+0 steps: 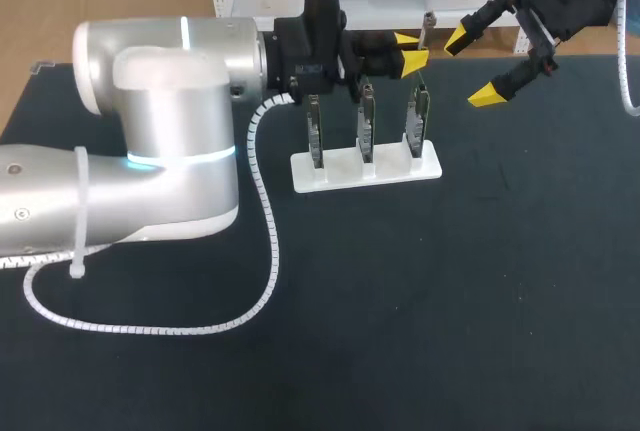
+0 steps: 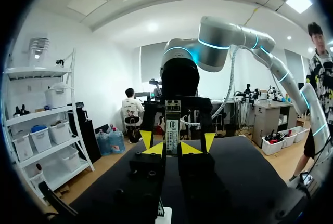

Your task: Pick up the optical module with the left hand, and insert it into the network port with the right hand.

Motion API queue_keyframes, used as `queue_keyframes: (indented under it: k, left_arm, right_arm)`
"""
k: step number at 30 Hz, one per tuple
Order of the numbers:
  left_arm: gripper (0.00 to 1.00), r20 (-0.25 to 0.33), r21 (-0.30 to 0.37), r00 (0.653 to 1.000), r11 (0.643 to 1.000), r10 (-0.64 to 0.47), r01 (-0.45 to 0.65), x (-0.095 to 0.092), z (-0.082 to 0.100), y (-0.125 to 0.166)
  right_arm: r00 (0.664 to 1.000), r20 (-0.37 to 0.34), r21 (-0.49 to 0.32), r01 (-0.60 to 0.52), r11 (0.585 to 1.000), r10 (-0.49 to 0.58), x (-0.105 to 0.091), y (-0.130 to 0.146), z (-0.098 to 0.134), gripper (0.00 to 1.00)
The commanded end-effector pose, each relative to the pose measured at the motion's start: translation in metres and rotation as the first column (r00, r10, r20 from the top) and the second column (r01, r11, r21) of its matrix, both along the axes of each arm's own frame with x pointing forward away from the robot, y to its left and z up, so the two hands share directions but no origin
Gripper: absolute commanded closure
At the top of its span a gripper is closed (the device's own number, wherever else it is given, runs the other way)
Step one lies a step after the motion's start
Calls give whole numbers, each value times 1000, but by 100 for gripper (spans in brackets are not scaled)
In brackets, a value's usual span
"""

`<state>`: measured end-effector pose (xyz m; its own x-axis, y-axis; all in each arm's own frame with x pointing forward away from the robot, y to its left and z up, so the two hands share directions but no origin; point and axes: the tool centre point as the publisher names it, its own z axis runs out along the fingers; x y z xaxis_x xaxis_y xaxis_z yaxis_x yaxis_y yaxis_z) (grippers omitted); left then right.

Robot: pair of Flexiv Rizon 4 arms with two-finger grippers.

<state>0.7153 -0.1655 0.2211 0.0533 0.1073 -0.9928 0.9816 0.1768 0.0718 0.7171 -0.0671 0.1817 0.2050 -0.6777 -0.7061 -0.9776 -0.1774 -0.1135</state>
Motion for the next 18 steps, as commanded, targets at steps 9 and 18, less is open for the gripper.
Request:
queue_keyframes:
  k: [9, 18]
  left_arm:
    - [100, -3, -46, 1000, 999, -17, 16, 1, 2, -16]
    - [100, -31, -96, 999, 995, 8, -11, 5, 2, -21]
  right_arm:
    - [1000, 0, 2, -2, 1000, 2, 1, 0, -1, 0]
    - [1000, 0, 2, -2, 1000, 2, 1, 0, -1, 0]
